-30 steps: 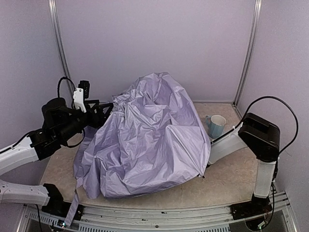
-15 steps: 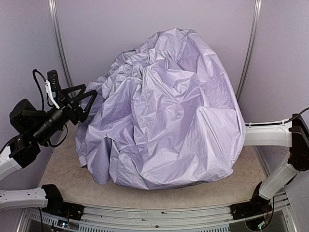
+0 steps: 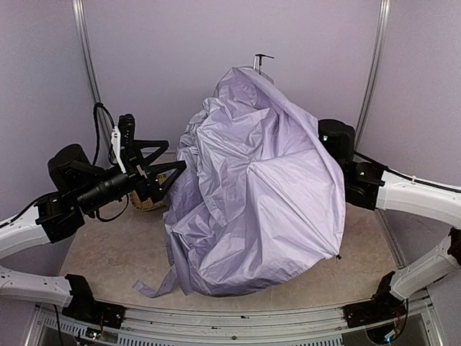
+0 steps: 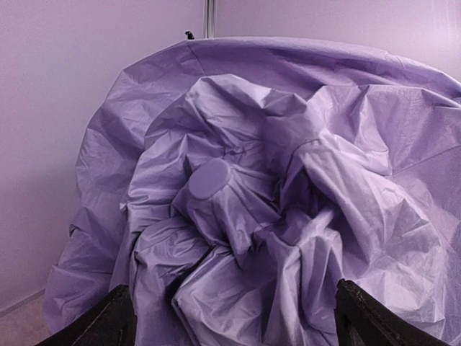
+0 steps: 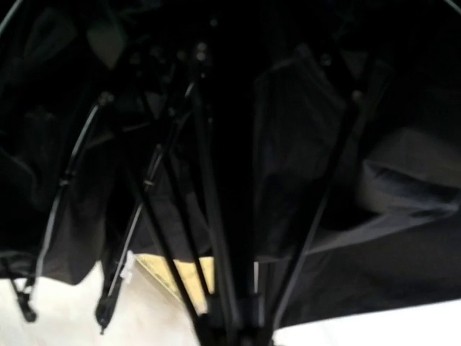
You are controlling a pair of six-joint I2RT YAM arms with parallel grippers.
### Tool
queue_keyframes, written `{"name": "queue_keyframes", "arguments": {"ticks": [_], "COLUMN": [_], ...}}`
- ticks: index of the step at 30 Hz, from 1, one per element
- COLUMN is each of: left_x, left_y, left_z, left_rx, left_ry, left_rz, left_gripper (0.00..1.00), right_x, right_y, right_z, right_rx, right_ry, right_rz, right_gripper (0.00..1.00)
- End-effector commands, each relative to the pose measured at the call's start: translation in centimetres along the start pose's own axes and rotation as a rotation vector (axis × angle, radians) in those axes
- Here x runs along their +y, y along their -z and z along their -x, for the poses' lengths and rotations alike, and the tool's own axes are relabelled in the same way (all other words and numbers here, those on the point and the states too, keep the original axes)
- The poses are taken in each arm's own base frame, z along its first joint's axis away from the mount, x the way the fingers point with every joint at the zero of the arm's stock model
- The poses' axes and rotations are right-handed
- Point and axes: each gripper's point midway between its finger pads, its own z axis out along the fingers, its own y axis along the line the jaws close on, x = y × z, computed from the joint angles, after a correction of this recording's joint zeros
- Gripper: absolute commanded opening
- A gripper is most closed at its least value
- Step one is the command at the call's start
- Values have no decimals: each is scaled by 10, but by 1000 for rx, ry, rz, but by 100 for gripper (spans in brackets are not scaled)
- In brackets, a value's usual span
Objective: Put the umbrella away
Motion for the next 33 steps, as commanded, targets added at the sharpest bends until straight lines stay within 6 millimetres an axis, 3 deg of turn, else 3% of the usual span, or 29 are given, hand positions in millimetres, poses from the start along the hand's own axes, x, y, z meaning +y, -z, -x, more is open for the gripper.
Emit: {"name": "queue_keyframes", "arguments": {"ticks": [1, 6, 10, 15, 21, 27, 33], "left_x": [-1, -9, -13, -45, -22, -31, -35], "left_y": [1, -6, -4, -11, -20, -33, -42], "left_z": [10, 2, 18, 32, 21, 15, 8], "left_rx": [-52, -27, -73, -92, -60, -89, -81], "left_ry": [-34, -47, -47, -131, -115, -92, -73], "left_rz": [-3, -53, -57, -90, 51, 0, -26], "left_gripper": [93, 93, 93, 93, 93, 82, 53], "right_x": [-16, 5, 14, 24, 54, 85, 96], "right_y": [37, 45, 46, 5, 6, -3, -7], "right_z": [51, 60, 91, 71, 69, 48, 22], "right_rx": [-51, -76, -291, -268, -366, -327, -242], "right_ry": [140, 140, 43, -36, -15, 6, -8], "right_rz": [8, 145, 185, 232, 308, 397, 412], "right_gripper": [0, 0, 0, 0, 0, 0, 0]}}
